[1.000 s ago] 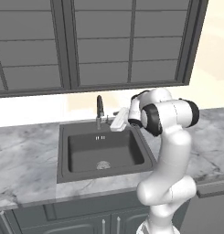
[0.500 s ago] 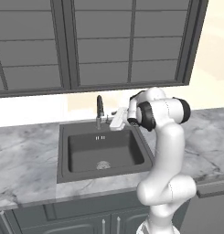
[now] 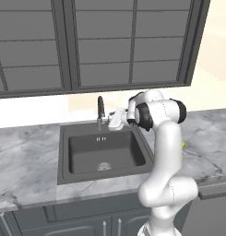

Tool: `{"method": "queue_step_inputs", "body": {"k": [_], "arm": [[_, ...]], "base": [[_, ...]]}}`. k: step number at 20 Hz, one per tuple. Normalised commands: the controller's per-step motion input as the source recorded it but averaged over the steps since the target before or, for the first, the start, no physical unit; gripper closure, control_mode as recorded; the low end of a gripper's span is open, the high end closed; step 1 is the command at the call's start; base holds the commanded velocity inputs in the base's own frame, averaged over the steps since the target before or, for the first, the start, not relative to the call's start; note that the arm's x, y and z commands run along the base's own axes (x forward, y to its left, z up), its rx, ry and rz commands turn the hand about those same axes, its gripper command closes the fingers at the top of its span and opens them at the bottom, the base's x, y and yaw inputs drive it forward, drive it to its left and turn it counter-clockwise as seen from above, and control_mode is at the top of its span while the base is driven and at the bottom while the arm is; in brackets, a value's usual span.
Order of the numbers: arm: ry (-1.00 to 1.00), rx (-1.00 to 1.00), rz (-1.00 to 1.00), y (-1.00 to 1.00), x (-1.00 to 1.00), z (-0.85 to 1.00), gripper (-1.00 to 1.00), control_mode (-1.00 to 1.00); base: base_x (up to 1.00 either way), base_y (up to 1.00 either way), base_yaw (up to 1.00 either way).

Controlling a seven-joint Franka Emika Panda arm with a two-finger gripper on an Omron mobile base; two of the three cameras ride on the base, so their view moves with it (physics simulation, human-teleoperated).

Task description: Turn on the sink faucet. Then move the lemon from the counter to the sink. Turn off the sink. Move the vegetable from the sink to the pot next to the stove. Finally move the pot to the rear left burner.

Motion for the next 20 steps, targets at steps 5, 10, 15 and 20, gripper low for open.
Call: {"method": "queue_step_inputs", "body": {"k": [5,10,15,20], "arm": [[0.0,0.03,0.02,0.23,0.19,-0.06,-1.0,-1.0],[0.02,0.01,0.0,0.23,0.15,-0.14,1.0,-1.0],[0.06,0.0,0.01,0.1,0.15,-0.14,1.0,-1.0],[0.0,0.0,-0.01,0.0,0.0,-0.04,1.0,-1.0]], "base": [[0.0,0.0,0.0],[0.0,0.0,0.0],[0.0,0.0,0.0],[0.0,0.0,0.0]]}}
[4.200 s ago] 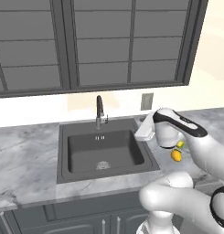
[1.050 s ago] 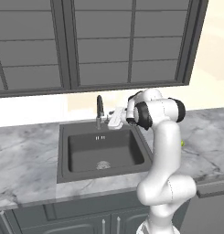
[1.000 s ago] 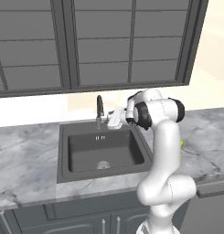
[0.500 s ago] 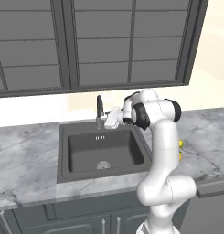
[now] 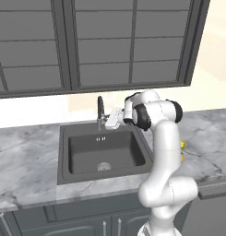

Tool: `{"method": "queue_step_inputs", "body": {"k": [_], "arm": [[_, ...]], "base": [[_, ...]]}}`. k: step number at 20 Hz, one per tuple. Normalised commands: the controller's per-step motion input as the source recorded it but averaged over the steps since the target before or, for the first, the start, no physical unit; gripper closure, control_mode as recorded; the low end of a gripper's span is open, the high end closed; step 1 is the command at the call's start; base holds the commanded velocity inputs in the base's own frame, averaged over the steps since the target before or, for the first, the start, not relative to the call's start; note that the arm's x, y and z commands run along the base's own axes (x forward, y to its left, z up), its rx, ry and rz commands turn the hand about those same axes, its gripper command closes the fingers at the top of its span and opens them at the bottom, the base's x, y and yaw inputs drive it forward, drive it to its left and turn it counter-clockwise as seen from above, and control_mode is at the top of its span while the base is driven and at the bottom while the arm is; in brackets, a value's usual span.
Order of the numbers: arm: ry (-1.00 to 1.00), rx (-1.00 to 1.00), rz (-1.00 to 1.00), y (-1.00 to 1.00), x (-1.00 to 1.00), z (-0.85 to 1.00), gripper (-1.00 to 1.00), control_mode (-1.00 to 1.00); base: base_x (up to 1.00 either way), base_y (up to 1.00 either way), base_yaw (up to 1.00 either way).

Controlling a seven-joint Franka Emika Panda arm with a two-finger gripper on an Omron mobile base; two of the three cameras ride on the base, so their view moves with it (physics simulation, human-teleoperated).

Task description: Turn on the sink faucet. Then move the lemon from the counter to the sink. Turn off the sink. Move the vegetable from the sink to the pot next to the stove. Finally move the pot to the rear left burner.

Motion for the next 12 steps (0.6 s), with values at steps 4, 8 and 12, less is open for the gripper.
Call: {"method": "queue_step_inputs", "body": {"k": [4,8,12], "arm": [[-0.01,0.02,-0.08,-0.19,0.0,-0.03,1.0,-1.0],[0.0,0.02,-0.09,-0.3,0.0,-0.1,1.0,-1.0],[0.0,0.0,-0.06,-0.37,0.0,-0.14,1.0,-1.0]], "base": [[0.0,0.0,0.0],[0.0,0.0,0.0],[0.0,0.0,0.0]]}}
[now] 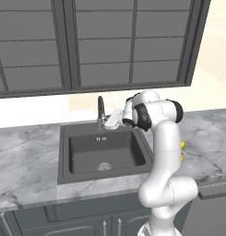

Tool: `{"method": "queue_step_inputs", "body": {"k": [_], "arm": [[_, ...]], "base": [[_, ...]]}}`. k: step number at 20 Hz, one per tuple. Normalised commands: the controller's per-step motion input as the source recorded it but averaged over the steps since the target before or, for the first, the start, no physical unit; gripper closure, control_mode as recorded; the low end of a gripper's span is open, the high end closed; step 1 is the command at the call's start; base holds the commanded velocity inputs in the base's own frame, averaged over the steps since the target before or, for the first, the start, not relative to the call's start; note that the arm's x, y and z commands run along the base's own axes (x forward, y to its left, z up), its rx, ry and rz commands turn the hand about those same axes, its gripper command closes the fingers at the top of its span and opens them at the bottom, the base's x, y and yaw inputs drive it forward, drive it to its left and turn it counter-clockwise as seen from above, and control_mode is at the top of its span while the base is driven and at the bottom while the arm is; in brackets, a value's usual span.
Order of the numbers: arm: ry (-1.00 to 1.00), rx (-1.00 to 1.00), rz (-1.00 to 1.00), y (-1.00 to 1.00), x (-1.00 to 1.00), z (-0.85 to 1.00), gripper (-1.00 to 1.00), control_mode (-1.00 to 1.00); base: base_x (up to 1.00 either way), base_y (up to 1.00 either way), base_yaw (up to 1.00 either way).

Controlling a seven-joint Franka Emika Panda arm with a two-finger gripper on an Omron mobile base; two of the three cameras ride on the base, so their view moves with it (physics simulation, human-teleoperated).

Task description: Turn on the sink faucet. Then move the lemon from the counter to the sink. Turn off the sink. Move the vegetable from the sink to the pot next to the stove. Finally move the pot to the rear left burner.

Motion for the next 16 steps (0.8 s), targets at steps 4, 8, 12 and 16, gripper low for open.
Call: {"method": "queue_step_inputs", "body": {"k": [4,8,12,16], "arm": [[0.0,0.02,-0.04,-0.5,0.0,-0.23,1.0,-1.0],[0.0,0.03,-0.03,-0.57,0.0,-0.27,1.0,-1.0],[0.0,0.04,-0.05,-0.54,0.0,-0.25,1.0,-1.0],[0.0,0.03,-0.08,-0.57,0.0,-0.24,1.0,-1.0]], "base": [[0.0,0.0,0.0],[0.0,0.0,0.0],[0.0,0.0,0.0],[0.0,0.0,0.0]]}}
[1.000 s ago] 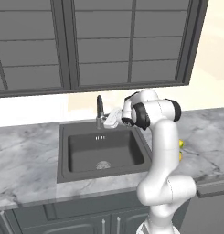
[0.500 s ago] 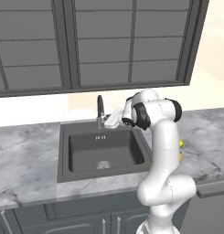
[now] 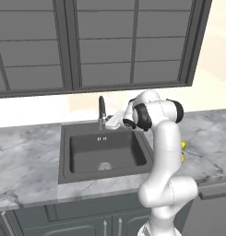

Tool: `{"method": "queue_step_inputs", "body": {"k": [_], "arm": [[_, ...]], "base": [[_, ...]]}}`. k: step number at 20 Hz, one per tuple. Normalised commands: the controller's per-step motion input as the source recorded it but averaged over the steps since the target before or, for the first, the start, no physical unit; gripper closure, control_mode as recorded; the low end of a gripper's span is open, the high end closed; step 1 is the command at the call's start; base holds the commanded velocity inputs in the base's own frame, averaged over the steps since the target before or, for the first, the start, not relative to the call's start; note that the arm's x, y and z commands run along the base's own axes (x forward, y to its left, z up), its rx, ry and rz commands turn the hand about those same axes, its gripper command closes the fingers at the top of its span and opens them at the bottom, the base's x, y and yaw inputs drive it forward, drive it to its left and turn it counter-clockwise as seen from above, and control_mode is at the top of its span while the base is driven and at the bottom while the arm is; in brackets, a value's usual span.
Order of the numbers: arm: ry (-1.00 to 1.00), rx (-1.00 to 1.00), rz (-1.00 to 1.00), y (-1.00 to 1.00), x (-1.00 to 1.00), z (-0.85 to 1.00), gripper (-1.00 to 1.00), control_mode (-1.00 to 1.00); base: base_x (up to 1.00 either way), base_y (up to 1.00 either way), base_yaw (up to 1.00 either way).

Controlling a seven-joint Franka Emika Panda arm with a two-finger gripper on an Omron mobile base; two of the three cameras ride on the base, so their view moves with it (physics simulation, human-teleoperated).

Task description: Turn on the sink faucet. Then move the lemon from the counter to the sink. Turn off the sink. Move the vegetable from the sink to the pot next to the stove. Finally move the pot to the rear left burner.

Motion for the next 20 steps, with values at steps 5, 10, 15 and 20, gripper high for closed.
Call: {"method": "queue_step_inputs", "body": {"k": [5,10,15,20], "arm": [[0.0,0.03,-0.06,-0.63,0.0,-0.13,1.0,-1.0],[0.0,0.04,-0.02,-0.69,0.0,-0.07,1.0,-1.0],[0.01,0.06,-0.01,-0.77,0.0,-0.08,1.0,-1.0],[0.02,0.06,-0.01,-0.78,0.0,-0.06,1.0,-1.0]], "base": [[0.0,0.0,0.0],[0.0,0.0,0.0],[0.0,0.0,0.0],[0.0,0.0,0.0]]}}
